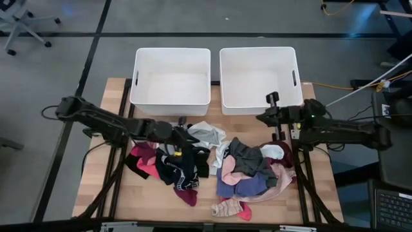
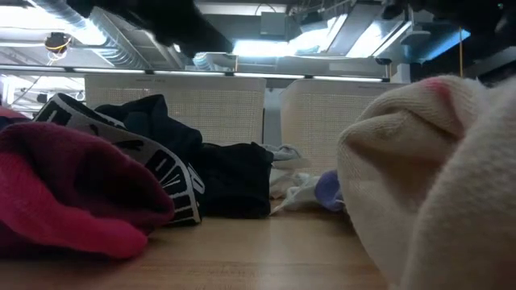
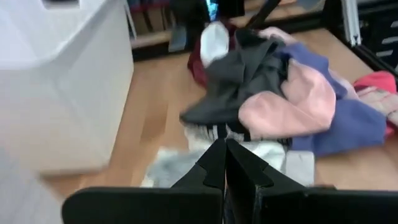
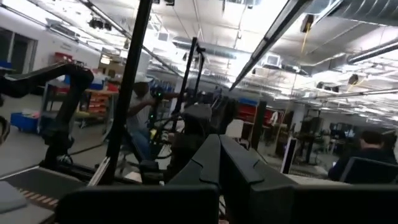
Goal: Sort clothes
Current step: Put the right gray sock into the left white laundry bin
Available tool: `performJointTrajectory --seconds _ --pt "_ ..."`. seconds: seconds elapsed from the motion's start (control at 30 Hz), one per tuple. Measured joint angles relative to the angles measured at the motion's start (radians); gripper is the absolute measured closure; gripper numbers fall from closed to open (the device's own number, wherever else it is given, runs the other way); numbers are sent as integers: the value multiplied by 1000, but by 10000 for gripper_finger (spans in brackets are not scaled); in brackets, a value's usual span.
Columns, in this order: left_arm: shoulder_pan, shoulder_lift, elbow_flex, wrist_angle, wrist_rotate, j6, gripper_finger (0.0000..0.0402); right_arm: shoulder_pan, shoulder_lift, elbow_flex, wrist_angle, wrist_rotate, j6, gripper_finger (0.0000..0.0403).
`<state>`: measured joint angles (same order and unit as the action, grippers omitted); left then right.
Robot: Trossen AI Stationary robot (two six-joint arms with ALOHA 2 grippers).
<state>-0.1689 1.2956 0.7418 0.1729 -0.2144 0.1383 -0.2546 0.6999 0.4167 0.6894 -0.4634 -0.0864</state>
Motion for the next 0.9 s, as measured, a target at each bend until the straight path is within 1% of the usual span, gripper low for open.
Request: performJointTrajectory --seconds 0.1,0.17,0.23,0.4,0.53,0.63,0.73,0.83,0.9 --pt "7 32 0 73 -23 18 400 0 15 25 -1 -1 0 397" --pt "15 43 11 65 -55 18 393 0 17 26 -21 -1 0 397" --pt "25 53 36 38 -76 2 375 0 17 26 -41 -2 0 397" --pt "40 111 162 -145 -131 -88 293 0 16 26 -40 -2 -2 397" --pt "40 224 298 -360 -138 -185 225 0 16 26 -41 -1 -22 397" --pt "40 300 367 -454 -160 -217 192 0 16 26 -41 -2 -24 397" --pt "40 338 398 -487 -167 -210 178 0 16 26 -48 -1 -24 397" --pt "40 343 397 -486 -168 -209 176 0 16 26 -61 -1 -24 397" --pt "45 343 395 -489 -186 -209 176 0 16 26 -62 0 -24 397"
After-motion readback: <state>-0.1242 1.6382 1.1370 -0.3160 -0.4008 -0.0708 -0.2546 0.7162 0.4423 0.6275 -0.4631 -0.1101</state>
